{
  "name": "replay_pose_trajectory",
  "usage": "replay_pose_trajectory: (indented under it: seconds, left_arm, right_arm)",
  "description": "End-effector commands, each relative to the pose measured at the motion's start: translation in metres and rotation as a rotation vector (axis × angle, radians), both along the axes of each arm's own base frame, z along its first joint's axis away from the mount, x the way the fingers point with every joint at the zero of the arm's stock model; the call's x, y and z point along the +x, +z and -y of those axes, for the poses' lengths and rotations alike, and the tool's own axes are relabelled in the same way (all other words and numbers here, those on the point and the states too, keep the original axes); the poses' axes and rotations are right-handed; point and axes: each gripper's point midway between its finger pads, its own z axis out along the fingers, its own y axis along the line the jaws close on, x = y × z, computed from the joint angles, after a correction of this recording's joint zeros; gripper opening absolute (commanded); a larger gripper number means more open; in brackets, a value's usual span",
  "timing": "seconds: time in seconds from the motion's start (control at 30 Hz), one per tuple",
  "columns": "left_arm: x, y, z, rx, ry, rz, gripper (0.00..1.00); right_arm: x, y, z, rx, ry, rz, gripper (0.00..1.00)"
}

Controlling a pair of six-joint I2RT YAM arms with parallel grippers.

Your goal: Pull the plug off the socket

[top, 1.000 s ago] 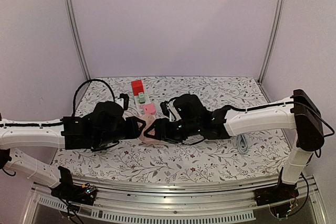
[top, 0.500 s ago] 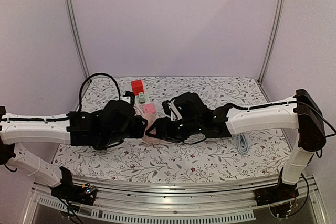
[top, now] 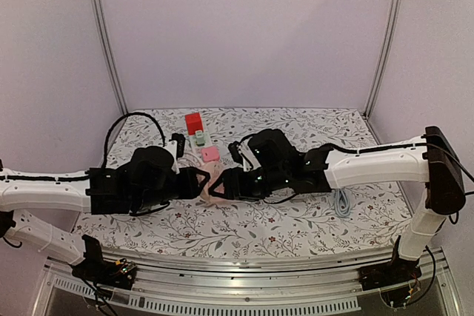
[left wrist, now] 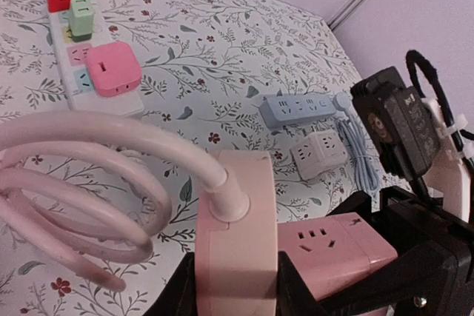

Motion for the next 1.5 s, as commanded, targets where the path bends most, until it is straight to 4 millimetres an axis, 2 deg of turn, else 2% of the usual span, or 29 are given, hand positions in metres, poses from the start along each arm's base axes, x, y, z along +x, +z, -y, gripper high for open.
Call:
replay_pose_trajectory:
  seconds: [0.0,0.1,0.27,0.57,0.7,0.97,1.47]
  left_arm:
    - [-0.016,0.043,0.025,-0.262,-0.163,0.046,0.0]
    - [-0.016,0.041,0.018,-0.255,-0.155,0.041,0.0]
    - [-0.017,0.039,0.014,-0.234,-0.151,0.035,0.0]
    - [-0.012,0.038,0.008,-0.178,-0.125,0.056,0.0]
    - [-0.01,0.023,-0.001,-0.071,-0.1,0.037,0.0]
    - [-0.007,0.013,-0.007,0.021,-0.071,0.042,0.0]
    - [-0.009,0.013,-0.004,0.128,-0.097,0.079,0.0]
  right_arm:
    - [-0.009,0.047,0.0,0.088,0.121,0.157,0.27]
    - [-0.011,0.054,0.003,0.093,0.135,0.182,0.27]
    - [-0.013,0.054,-0.003,0.103,0.146,0.158,0.27]
    - [-0.003,0.057,-0.01,0.101,0.096,0.131,0.27]
    - [0.001,0.051,-0.011,0.075,0.055,0.085,0.27]
    - [0.008,0.035,-0.005,-0.019,-0.017,0.019,0.27]
    - [0.021,0.024,0.008,-0.158,-0.102,0.004,0.27]
